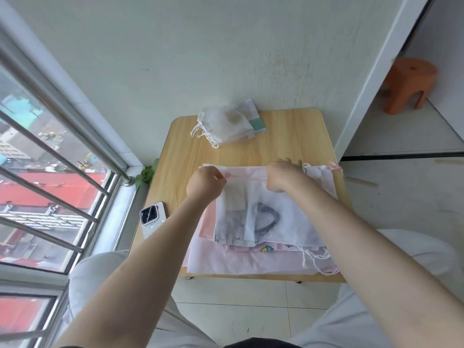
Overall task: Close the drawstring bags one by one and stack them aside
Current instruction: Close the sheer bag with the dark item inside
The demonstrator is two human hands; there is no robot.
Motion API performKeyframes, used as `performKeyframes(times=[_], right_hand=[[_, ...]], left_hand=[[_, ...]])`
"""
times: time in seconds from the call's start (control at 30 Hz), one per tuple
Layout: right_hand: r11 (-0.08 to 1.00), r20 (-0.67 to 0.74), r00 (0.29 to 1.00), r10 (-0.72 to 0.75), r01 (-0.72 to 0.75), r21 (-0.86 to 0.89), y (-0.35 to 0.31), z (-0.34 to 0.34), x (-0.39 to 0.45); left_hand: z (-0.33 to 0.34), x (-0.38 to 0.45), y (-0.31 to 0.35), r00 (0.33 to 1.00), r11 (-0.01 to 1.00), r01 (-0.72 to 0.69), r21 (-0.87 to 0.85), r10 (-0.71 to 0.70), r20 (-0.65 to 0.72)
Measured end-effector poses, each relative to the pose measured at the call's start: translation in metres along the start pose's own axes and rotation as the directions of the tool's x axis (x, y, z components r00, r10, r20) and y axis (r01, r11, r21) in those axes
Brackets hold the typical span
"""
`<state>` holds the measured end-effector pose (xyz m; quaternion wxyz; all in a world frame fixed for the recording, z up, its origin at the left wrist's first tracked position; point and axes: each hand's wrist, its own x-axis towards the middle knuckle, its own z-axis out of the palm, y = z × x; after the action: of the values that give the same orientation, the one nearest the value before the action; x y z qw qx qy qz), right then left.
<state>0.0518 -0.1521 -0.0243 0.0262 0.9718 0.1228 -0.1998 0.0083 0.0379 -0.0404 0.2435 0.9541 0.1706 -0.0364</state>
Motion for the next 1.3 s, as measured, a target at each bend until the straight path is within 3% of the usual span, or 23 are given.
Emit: performKeyframes(times=[0.27, 0.47, 0.57, 0.67, 0.77, 0.83, 0.9, 0.97, 1.03, 1.13, 1.23, 1.3], right_hand=[[0.999, -0.007, 0.999, 0.035, -0.035, 0.007, -0.012, 0.0, -0.005], [0.986, 0.076, 0.984, 0.162, -0.164, 0.02, -0.01, -0.003, -0.003], [0.986, 0.053, 0.985, 0.164, -0.164, -0.003, -0.003, -0.01, -0.006], [0.994, -0.004, 0.997, 0.071, -0.072, -0.086, -0.006, -0.019, -0.011], [0.993, -0.064, 0.994, -0.089, 0.083, -0.081, -0.017, -0.021, -0.011], [0.977, -0.11, 0.971, -0.212, 0.213, -0.005, -0.025, -0.018, -0.007], [0.941, -0.168, 0.935, -0.313, 0.33, 0.08, -0.032, -0.017, -0.006], [0.905, -0.214, 0.903, -0.372, 0.404, 0.13, -0.036, -0.017, -0.006], [0.891, -0.247, 0.889, -0.386, 0.429, 0.148, -0.036, -0.016, -0.007], [0.927, -0.266, 0.906, -0.329, 0.363, 0.089, -0.03, -0.015, -0.004], [0.974, -0.226, 0.948, -0.222, 0.225, -0.013, -0.021, -0.018, 0.002], [0.986, -0.194, 0.968, -0.159, 0.165, 0.013, -0.017, -0.017, 0.006]], left_hand=[[-0.003, -0.007, -0.032, 0.985, 0.989, 0.145, -0.031, -0.141, 0.099], [-0.004, -0.004, -0.031, 0.983, 0.984, 0.169, -0.054, -0.165, 0.077], [-0.002, -0.005, -0.027, 0.981, 0.983, 0.182, -0.012, -0.181, 0.068], [-0.005, -0.006, -0.023, 0.982, 0.986, 0.152, 0.06, -0.158, 0.1], [-0.01, -0.005, -0.014, 0.989, 0.978, -0.057, 0.201, 0.027, 0.147], [-0.013, -0.008, -0.007, 0.96, 0.966, -0.215, 0.141, 0.184, 0.21], [-0.014, -0.012, 0.0, 0.931, 0.956, -0.288, 0.053, 0.267, 0.249], [-0.012, -0.017, 0.003, 0.93, 0.957, -0.285, -0.043, 0.287, 0.23], [-0.012, -0.021, 0.004, 0.958, 0.968, -0.188, -0.169, 0.219, 0.187], [-0.013, -0.024, -0.002, 0.976, 0.97, -0.078, -0.23, 0.122, 0.181], [-0.015, -0.023, -0.01, 0.979, 0.981, -0.052, -0.185, 0.087, 0.184], [-0.019, -0.024, -0.014, 0.971, 0.989, -0.066, -0.133, 0.095, 0.221]])
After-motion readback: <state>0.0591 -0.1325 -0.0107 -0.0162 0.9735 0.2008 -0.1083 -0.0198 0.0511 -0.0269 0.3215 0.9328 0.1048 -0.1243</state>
